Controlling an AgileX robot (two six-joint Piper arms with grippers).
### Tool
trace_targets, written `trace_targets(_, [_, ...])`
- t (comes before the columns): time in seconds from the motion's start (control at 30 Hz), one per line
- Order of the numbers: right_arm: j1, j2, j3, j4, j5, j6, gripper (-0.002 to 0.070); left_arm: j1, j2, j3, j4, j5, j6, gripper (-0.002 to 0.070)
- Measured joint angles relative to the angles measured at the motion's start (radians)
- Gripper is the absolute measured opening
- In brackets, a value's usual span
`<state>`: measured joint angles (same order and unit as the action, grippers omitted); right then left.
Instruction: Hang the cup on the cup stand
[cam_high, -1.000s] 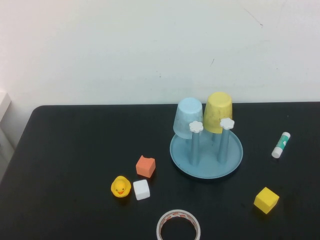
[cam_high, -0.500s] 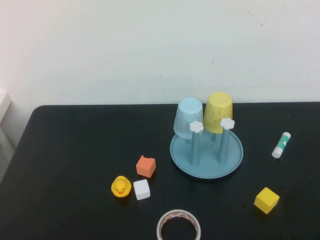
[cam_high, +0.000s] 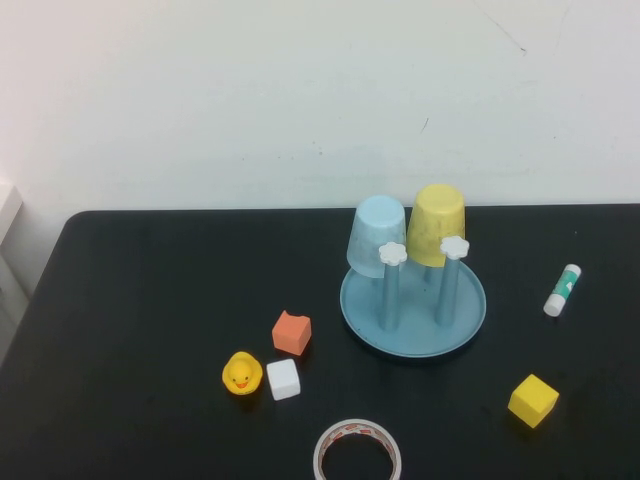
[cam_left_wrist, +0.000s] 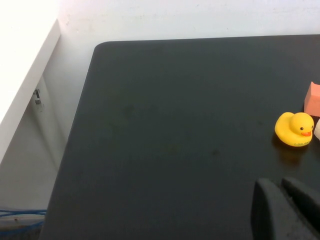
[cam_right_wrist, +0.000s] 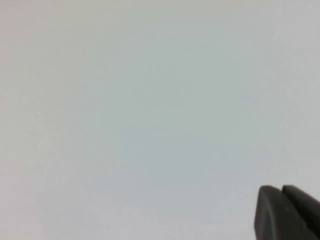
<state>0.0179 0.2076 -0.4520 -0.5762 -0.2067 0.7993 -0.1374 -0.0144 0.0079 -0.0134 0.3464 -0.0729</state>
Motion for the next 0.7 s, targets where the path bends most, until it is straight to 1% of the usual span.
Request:
trace_targets(0.07, [0.000,-0.034,0.035,0.049,-0.027,0.000,-0.0001,0.000,0.000,0.000,0.000,0.000,0.000,-0.0001])
trace_targets(0.13, [0.000,-0.077,0.058,0.099,0.022,0.000,-0.0001,0.000,0.000,0.000,0.000,0.000,0.000,-0.0001])
trace_targets(0.3, [0.000,-0.165,0.104,0.188,0.359,0.000,-0.0001,0.000,0.000,0.000,0.000,0.000,0.000,-0.0001])
trace_targets(0.4, [0.000,-0.202,0.154,0.233,0.491,0.000,-0.0001,0.000,0.000,0.000,0.000,0.000,0.000,-0.0001])
trace_targets(0.53, [-0.002,-0.220,0.240,0.301,0.540,0.000,-0.0001,0.000,0.000,0.000,0.000,0.000,0.000,-0.0001])
trace_targets(0.7, [-0.036,-0.220,0.281,0.227,0.566,0.002,-0.0001,0.000,0.000,0.000,0.000,0.000,0.000,-0.0001])
